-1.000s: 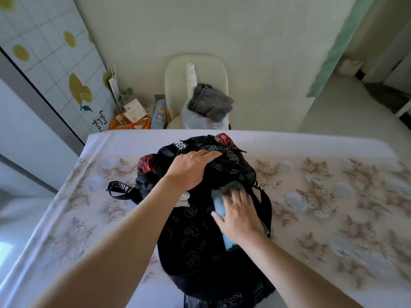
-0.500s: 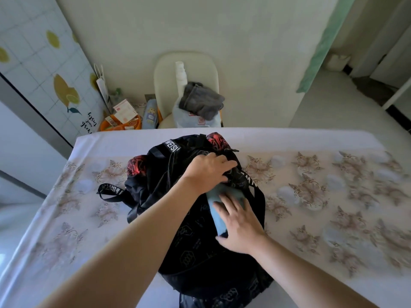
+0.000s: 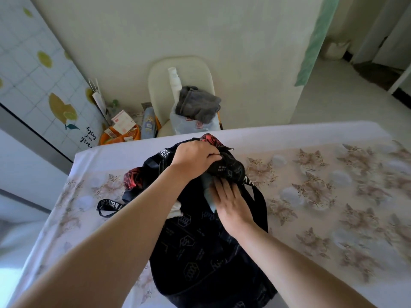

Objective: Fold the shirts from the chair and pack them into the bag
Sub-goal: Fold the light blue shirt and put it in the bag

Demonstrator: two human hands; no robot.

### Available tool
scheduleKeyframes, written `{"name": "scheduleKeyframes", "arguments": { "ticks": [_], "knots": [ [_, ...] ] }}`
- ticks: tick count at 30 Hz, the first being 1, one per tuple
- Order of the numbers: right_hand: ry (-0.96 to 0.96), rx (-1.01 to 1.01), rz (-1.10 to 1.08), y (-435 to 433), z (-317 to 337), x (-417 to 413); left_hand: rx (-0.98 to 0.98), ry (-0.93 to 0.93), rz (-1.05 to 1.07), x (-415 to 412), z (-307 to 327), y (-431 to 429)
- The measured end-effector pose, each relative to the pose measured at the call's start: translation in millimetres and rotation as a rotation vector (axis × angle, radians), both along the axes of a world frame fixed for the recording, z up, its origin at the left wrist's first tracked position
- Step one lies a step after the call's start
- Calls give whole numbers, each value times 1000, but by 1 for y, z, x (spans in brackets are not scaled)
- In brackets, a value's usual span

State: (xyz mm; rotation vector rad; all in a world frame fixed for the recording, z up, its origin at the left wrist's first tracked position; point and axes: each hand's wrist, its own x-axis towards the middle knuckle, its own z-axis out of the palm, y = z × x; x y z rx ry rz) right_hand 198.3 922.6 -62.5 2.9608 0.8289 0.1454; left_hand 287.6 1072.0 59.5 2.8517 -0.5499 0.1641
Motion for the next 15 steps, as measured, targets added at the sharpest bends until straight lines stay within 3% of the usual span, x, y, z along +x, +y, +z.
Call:
{"name": "scheduleKeyframes", "arguments": {
  "ticks": [6, 13, 15],
  "knots": [
    [205, 173, -202, -5, -20, -51, -81, 94, 66, 4, 0, -2],
    [338, 144, -177, 6, -10, 8, -161, 132, 129, 3, 3, -1],
    [237, 94, -192, 8, 0, 14, -157, 137, 152, 5, 3, -1]
  ]
}}
